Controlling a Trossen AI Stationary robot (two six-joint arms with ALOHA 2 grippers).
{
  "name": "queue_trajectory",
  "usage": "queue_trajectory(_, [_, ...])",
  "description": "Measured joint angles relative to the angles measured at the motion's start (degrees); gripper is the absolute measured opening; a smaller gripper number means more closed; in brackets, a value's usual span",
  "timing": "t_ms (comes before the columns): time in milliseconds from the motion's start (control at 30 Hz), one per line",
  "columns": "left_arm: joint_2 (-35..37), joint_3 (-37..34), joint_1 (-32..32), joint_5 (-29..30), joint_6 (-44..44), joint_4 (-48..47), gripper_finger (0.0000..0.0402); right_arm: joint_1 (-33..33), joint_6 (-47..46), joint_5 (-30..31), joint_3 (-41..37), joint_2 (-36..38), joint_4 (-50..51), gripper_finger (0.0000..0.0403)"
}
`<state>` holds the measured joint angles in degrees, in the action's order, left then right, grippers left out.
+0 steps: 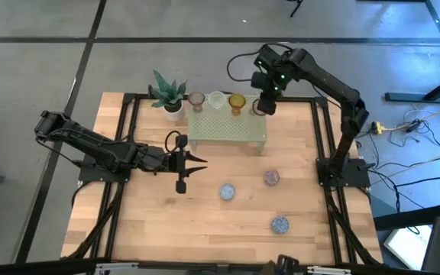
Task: Pick & Place candle stick holders
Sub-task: Put the purple glass candle holder on the shelf
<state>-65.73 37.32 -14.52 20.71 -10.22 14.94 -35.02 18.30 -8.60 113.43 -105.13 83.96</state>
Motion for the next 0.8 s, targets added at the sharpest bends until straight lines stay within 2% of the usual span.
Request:
queue_trajectory(533, [0.0, 0.0, 0.0, -0.01, 0.64, 0.0, 0.0075, -1.36, 0.36, 0.0, 0.0, -2.2, 0.16, 0.0026])
queue_trajectory(800, [0.0, 0.0, 0.0, 0.0, 1.96, -0.16, 0.0075, -1.36, 0.34, 0.0, -0.31, -2.17, -0.87, 0.0051])
